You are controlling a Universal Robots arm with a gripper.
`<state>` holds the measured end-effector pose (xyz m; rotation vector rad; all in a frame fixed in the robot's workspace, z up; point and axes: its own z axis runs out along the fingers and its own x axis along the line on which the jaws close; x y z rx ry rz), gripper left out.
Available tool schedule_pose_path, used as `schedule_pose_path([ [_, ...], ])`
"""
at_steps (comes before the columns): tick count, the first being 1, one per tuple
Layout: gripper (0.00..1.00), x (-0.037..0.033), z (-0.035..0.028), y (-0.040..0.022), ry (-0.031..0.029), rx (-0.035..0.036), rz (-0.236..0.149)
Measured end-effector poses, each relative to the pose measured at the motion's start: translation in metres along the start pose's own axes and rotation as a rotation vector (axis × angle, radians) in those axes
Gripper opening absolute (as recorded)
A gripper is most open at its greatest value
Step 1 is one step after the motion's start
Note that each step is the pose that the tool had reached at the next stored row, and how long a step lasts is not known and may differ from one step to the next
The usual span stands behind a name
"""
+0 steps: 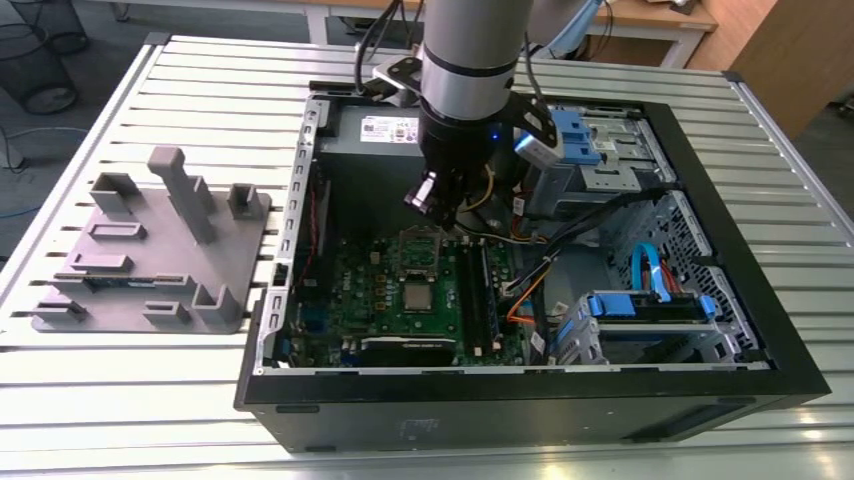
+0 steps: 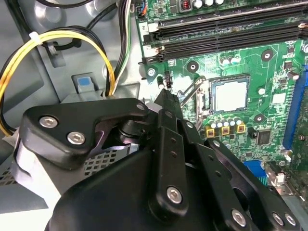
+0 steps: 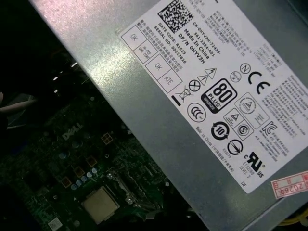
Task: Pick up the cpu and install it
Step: 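Close the cpu cover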
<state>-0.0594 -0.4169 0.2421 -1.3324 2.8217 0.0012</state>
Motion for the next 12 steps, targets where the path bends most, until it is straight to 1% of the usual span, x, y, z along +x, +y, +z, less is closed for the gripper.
schedule_pose_path([
  [4, 0.11, 0.0, -0.0001, 0.0, 0.0003, -0.0006, -0.018],
  [10, 0.11, 0.0, -0.0001, 0.0, 0.0006, -0.0005, -0.021],
  [12, 0.11, 0.0, 0.0, -0.0001, 0.0006, -0.0007, -0.033],
])
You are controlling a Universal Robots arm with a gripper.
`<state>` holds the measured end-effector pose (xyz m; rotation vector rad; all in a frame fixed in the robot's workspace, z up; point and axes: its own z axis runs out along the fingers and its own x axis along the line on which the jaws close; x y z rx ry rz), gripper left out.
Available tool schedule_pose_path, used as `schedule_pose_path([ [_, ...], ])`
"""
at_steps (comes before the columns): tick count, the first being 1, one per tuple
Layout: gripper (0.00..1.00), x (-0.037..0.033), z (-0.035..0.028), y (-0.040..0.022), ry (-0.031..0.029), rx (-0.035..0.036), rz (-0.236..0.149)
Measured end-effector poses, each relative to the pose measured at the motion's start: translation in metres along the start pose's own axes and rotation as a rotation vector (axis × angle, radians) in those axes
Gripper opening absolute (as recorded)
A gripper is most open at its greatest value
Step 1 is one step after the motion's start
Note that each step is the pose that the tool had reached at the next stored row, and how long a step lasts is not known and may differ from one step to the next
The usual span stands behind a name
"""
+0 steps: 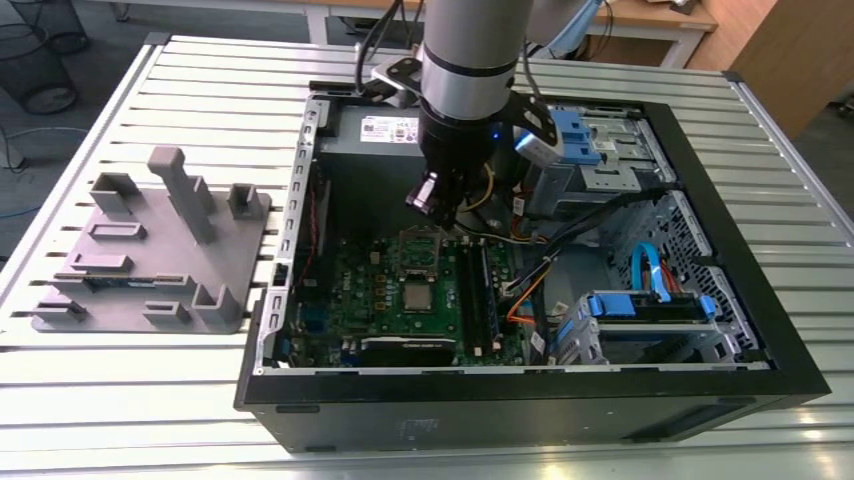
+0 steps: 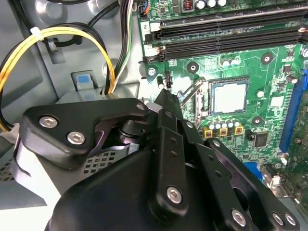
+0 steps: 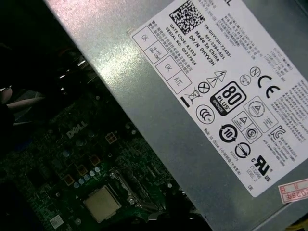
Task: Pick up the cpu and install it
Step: 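Close the cpu cover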
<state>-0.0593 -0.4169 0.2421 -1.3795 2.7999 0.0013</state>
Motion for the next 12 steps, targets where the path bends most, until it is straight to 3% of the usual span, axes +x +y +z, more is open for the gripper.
schedule_pose_path([
  [7, 0.11, -0.0002, 0.0002, -0.0002, -0.0009, -0.0015, -0.075],
  [12, 0.11, -0.0001, -0.0004, -0.0003, -0.0009, -0.0018, -0.091],
])
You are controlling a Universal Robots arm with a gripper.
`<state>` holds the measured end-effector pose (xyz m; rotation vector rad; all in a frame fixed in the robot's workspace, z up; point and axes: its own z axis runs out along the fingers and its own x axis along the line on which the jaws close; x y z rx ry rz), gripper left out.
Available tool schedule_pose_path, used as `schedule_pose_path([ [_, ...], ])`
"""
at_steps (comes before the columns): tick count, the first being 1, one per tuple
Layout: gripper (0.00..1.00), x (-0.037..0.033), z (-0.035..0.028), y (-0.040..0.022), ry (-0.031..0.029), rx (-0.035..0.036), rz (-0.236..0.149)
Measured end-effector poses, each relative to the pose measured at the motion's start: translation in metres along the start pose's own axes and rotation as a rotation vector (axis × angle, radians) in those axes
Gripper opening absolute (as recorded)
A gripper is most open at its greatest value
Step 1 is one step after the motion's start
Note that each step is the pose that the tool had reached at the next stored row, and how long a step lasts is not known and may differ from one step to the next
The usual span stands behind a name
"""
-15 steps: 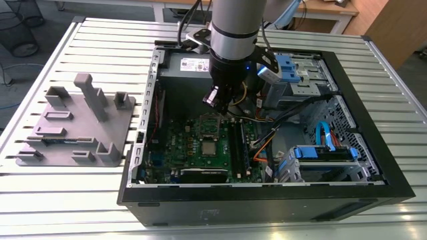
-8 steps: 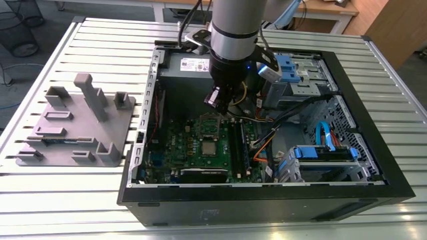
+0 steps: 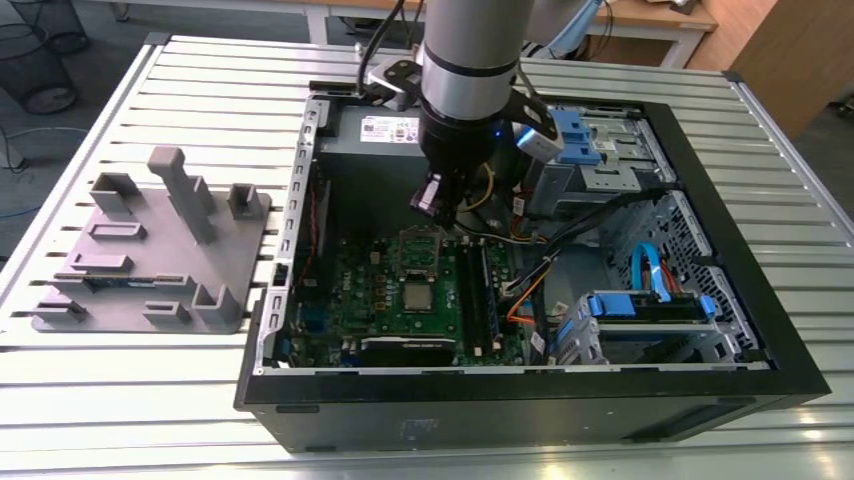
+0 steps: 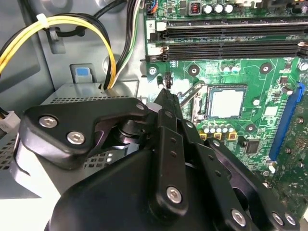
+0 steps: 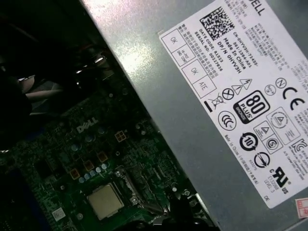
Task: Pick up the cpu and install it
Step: 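Close the cpu cover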
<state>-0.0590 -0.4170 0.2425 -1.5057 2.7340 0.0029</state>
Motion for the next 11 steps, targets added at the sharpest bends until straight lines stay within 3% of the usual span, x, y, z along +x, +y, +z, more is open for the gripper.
schedule_pose_path([
  [11, 0.11, 0.0013, -0.0011, -0.0016, 0.0002, -0.0015, -0.022],
])
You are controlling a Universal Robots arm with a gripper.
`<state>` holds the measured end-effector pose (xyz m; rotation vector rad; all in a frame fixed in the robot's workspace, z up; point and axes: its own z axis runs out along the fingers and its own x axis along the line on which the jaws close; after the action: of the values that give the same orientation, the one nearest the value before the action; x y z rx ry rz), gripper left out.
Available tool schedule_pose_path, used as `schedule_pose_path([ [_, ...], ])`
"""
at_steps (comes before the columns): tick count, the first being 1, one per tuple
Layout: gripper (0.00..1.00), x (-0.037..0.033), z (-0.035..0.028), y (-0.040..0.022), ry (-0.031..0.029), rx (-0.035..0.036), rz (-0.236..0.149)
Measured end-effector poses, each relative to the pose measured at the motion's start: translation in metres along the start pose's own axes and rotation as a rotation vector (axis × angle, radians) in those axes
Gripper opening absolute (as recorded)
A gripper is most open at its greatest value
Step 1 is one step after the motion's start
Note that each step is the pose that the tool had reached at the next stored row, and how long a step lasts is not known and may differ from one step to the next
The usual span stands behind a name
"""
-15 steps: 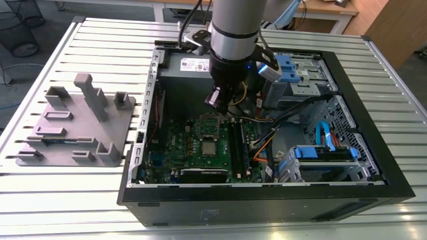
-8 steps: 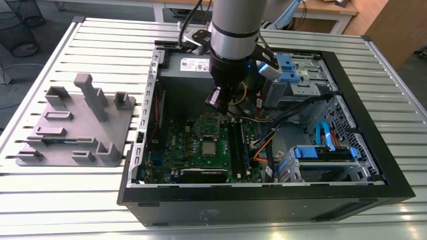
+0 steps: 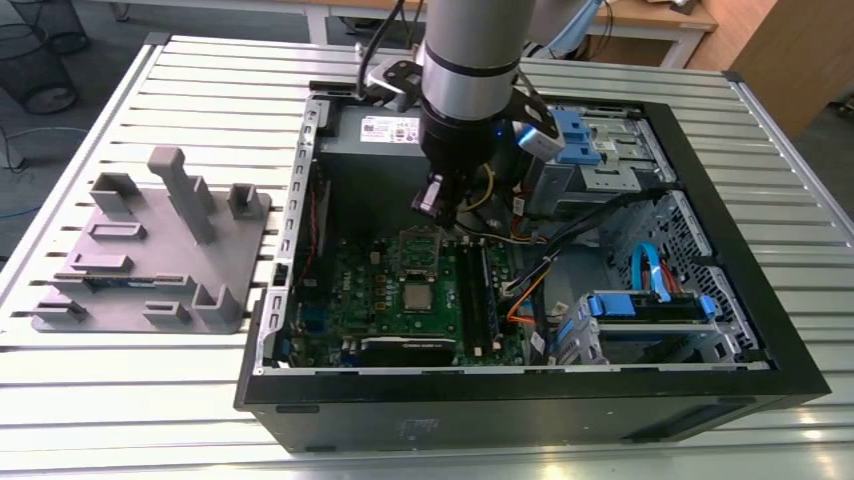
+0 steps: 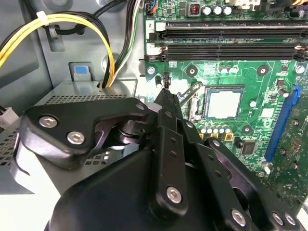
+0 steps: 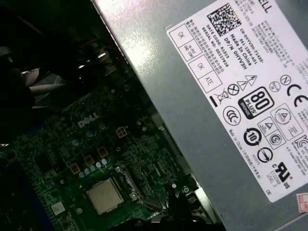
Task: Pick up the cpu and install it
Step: 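Close the cpu cover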
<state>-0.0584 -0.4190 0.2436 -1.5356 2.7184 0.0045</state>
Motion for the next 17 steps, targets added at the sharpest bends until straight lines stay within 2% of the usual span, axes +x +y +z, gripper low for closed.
schedule_pose_path([
  [4, 0.11, -0.0011, 0.0, -0.0024, 0.0022, -0.0037, -0.002],
  [17, 0.11, -0.0012, -0.0017, -0.0027, 0.0032, -0.0063, -0.021],
])
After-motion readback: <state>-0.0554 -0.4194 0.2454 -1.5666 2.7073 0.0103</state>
